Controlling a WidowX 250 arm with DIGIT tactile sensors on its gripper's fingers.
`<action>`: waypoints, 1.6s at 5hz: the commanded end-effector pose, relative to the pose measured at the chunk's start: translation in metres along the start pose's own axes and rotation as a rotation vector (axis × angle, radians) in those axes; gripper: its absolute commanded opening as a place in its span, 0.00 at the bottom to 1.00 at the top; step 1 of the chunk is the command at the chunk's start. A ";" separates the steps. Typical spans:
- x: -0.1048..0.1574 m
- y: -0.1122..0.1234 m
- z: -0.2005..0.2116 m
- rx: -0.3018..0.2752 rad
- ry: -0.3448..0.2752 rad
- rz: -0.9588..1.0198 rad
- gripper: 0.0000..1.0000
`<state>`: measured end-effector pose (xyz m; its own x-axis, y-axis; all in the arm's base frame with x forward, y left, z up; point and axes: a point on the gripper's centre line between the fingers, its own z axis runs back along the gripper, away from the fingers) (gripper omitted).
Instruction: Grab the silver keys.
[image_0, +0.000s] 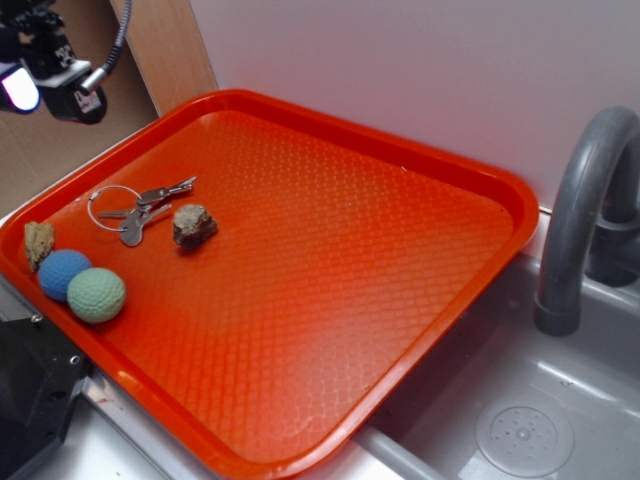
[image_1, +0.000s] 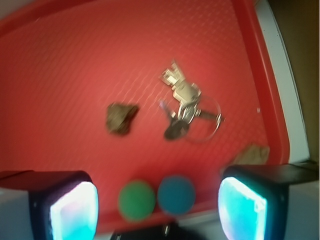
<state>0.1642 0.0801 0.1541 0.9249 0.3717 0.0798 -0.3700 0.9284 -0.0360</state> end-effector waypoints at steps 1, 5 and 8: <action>-0.006 0.041 -0.019 -0.051 -0.112 0.181 1.00; 0.013 0.066 -0.090 -0.140 -0.085 0.200 1.00; 0.016 0.040 -0.141 -0.041 0.024 0.133 0.00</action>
<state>0.1824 0.1284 0.0203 0.8572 0.5096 0.0745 -0.5035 0.8596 -0.0870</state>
